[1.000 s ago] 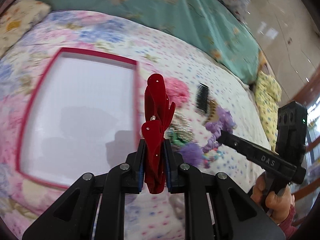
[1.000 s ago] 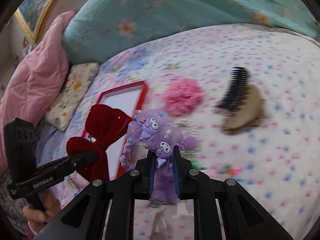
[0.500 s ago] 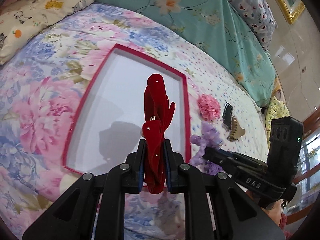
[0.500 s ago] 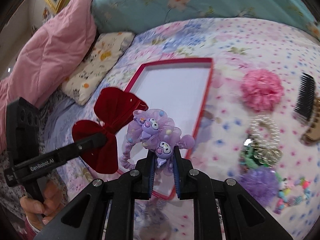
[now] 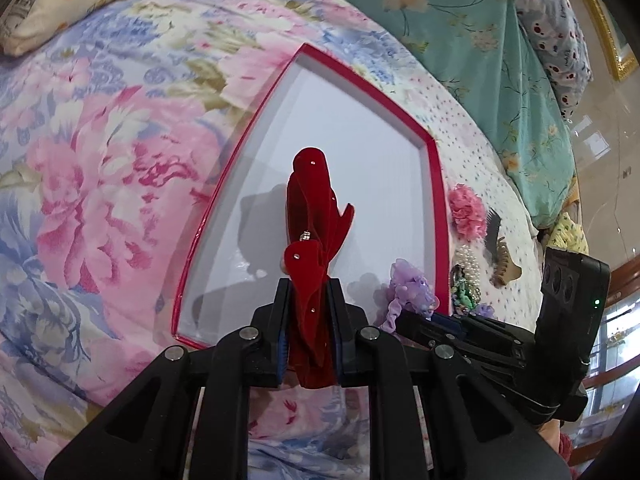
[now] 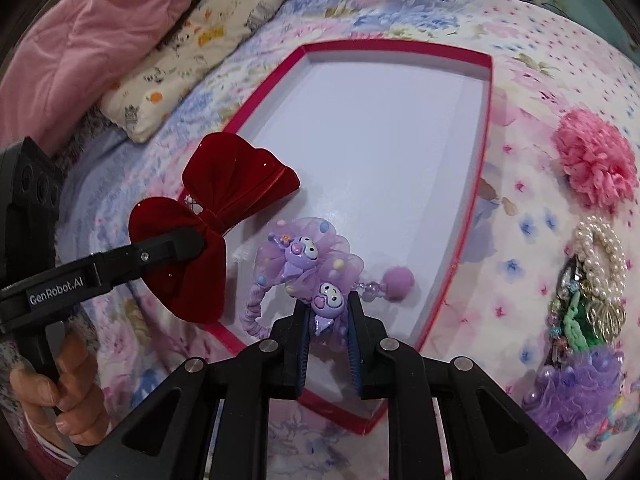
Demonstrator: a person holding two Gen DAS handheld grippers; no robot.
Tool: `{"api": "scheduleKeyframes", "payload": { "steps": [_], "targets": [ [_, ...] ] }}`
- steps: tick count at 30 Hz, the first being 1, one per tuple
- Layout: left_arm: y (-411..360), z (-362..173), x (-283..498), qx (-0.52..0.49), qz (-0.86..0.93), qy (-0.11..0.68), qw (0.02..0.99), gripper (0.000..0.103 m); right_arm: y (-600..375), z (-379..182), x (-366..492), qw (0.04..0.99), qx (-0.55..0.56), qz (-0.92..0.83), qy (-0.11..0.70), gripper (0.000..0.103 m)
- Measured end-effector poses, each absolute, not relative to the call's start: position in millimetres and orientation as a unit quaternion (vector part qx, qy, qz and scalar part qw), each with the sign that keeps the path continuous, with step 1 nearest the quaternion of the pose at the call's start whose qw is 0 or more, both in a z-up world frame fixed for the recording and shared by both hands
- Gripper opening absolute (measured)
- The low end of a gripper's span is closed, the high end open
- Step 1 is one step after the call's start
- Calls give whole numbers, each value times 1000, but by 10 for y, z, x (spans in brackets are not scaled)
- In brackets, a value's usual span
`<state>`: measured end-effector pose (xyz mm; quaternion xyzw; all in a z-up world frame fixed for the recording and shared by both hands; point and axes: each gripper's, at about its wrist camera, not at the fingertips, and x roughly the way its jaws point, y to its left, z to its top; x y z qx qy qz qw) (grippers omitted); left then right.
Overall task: Organize jewelry
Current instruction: 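Carry the purple clip and red bow into the white box and open both tools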
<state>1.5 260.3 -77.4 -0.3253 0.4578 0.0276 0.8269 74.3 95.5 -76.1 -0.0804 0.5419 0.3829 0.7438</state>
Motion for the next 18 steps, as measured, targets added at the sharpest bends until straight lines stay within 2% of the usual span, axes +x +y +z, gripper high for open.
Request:
{"api": "scheduleKeyframes", "payload": {
  "steps": [4,7,9,13,14,17,18],
  "targets": [
    [2618,-843,-2,-331,29,461,822,17,999,-791,730,739,-92,384,545,22],
    [2615,-831,-11,-320,39,463,825,28,1005,-786,720,740,-96,385,544,23],
    [2624,-834,-13,-320,40,462,826,38,1033,-789,747,739,-95,385,544,27],
    [2624,-824,-20,-316,43,465,826,38,1029,-778,751,740,-93,382,546,36],
    [2616,-810,-22,-315,44,466,826,39,1036,-774,746,740,-92,382,546,41],
    [2586,-726,-67,-306,49,462,831,52,985,-726,722,741,-87,382,545,41],
    [2574,-692,-82,-302,50,460,834,52,957,-705,717,742,-84,383,544,43]
  ]
}}
